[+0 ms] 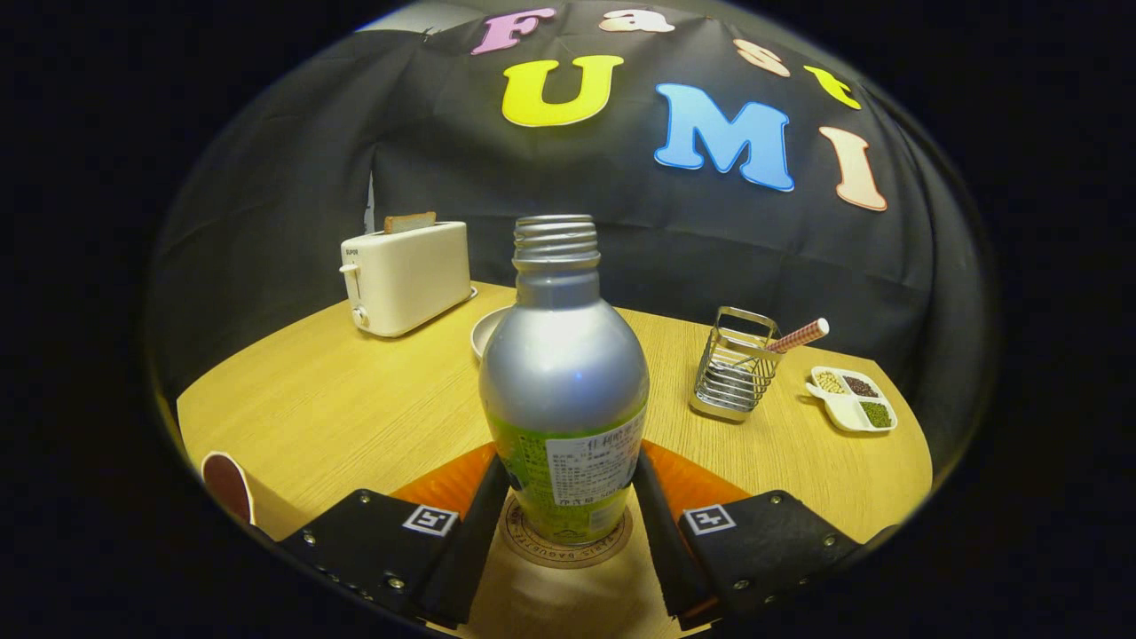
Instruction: Take the bottle from table, then pour the juice into the cup, finally place the bottle on the coaster
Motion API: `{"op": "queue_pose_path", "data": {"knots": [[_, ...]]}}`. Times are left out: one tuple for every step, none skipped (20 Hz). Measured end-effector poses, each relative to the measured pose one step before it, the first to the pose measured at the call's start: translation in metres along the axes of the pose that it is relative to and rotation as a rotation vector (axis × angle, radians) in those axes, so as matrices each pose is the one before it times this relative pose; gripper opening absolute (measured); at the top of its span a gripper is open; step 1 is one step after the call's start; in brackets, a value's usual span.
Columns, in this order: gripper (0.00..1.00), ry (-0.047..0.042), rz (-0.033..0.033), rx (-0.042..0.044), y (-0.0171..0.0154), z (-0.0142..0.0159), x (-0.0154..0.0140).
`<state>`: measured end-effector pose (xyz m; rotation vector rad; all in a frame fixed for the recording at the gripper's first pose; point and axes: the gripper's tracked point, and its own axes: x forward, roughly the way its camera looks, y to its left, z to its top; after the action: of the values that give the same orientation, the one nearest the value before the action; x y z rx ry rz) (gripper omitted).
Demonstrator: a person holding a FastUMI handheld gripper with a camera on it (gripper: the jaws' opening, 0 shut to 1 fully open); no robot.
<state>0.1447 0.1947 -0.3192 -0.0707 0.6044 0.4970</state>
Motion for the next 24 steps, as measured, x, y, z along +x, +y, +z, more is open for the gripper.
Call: {"op": "queue_pose_path", "data": {"knots": [[0.78, -0.00149, 0.00044, 0.00227, -0.00024, 0.00005, 0.00082], [0.78, 0.00350, 0.00151, 0.00440, 0.00050, -0.00107, -0.00108], [0.79, -0.00494, 0.00090, 0.00432, 0.00059, 0.00057, 0.00007], [0.80, 0.00064, 0.00246, 0.00201, 0.00042, -0.00141, -0.00049], [0.80, 0.00019, 0.00037, 0.00024, 0.00030, 0.00036, -0.00141], [0.81, -0.00086, -0.00137, 0.00332, -0.00021, 0.00118, -0.00040], [0.81, 0.00046, -0.00073, 0.00397, -0.00036, -0.00072, -0.00138], [0.82, -0.00112, -0.00167, 0.00572, -0.00055, 0.00034, -0.00064], [0.91, 0.00040, -0.00672, 0.00665, -0.00131, 0.00169, -0.00297], [0.99, -0.00383, -0.00156, 0.00803, -0.00011, 0.00337, -0.00439], [0.99, -0.00509, -0.00349, 0.00373, 0.00001, 0.00400, -0.00480], [0.99, -0.00661, -0.00494, -0.00040, -0.00001, 0.00297, -0.00499], [0.99, -0.00444, -0.00309, -0.00445, 0.00025, 0.00335, -0.00570], [0.98, -0.00268, -0.00747, -0.00485, -0.00002, 0.00205, -0.00672], [0.98, -0.00348, -0.00591, -0.00210, 0.00016, 0.00298, -0.00634], [0.99, -0.00698, -0.00436, 0.00201, 0.00168, 0.00357, -0.00765], [0.98, -0.01137, -0.00493, 0.00436, 0.00114, 0.00548, -0.00823], [0.99, -0.00668, -0.00447, 0.00437, 0.00133, 0.00306, -0.00729], [0.98, -0.01329, -0.00654, 0.00451, 0.00043, 0.00568, -0.00807], [0.99, -0.01260, -0.00853, 0.00594, 0.00030, 0.00559, -0.00873], [0.98, -0.00773, -0.00798, 0.00706, -0.00018, 0.00474, -0.00862], [0.98, -0.00716, -0.00909, 0.00571, -0.00022, 0.00359, -0.00835], [0.98, -0.00967, -0.00850, 0.00262, -0.00086, 0.00550, -0.00921], [0.98, -0.01338, -0.01412, 0.00474, -0.00195, 0.00702, -0.00892]]}}
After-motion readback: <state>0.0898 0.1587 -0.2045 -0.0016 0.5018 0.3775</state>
